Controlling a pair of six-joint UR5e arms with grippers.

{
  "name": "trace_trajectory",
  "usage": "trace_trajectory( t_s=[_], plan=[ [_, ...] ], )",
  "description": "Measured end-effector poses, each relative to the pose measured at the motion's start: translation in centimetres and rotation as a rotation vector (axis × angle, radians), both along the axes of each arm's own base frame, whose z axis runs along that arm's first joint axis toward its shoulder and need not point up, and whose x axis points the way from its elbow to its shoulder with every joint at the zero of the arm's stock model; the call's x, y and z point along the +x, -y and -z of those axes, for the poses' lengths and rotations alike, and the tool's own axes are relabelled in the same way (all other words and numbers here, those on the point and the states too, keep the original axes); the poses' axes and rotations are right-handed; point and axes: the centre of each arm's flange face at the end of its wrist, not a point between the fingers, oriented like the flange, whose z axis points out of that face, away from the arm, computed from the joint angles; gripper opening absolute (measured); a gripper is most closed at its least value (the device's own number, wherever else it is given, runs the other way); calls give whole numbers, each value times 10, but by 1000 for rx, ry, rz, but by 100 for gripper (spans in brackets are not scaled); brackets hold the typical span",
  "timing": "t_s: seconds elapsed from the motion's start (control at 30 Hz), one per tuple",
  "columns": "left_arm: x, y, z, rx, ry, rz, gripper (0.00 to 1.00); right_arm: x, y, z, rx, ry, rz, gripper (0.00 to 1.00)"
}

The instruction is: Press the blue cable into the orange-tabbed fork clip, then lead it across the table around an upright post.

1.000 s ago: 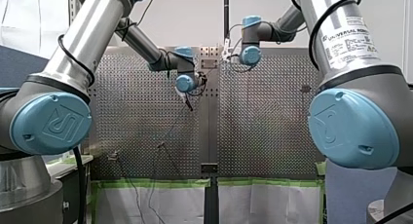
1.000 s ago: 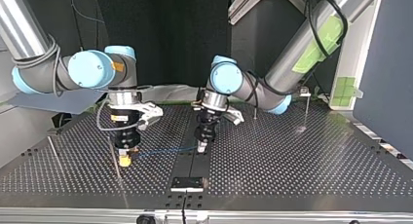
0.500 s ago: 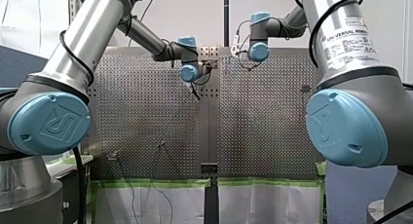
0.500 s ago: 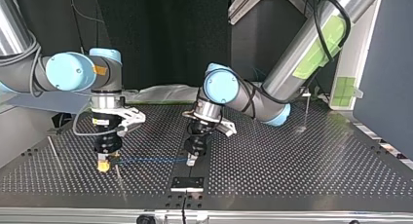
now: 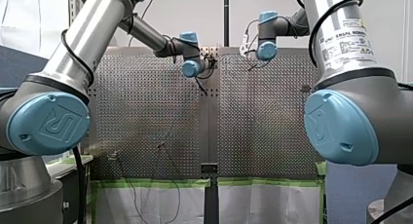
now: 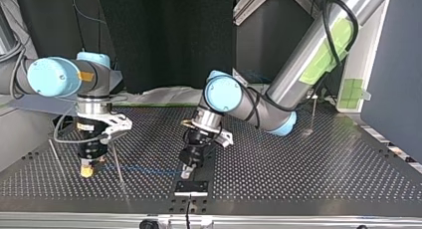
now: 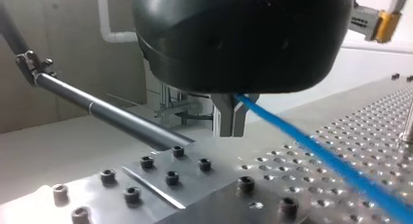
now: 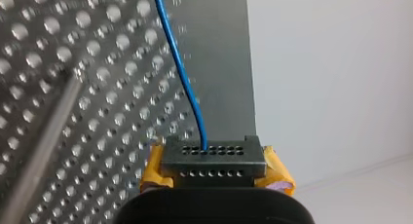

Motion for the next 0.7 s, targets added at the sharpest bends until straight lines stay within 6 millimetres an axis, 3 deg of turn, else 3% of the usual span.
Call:
trace_trajectory(
  t_s=[0.13,0.47,0.7],
  plan=[
    [3,8,0,-14,-2,20,0,-11,5,-1,4,-1,18,0],
    [2,26,-32,-73,39,72,0,-36,17,-4,12,9,57,0],
    [3,48,-11,-49,5,111,0,-53,24,-1,33,0,83,0]
  ],
)
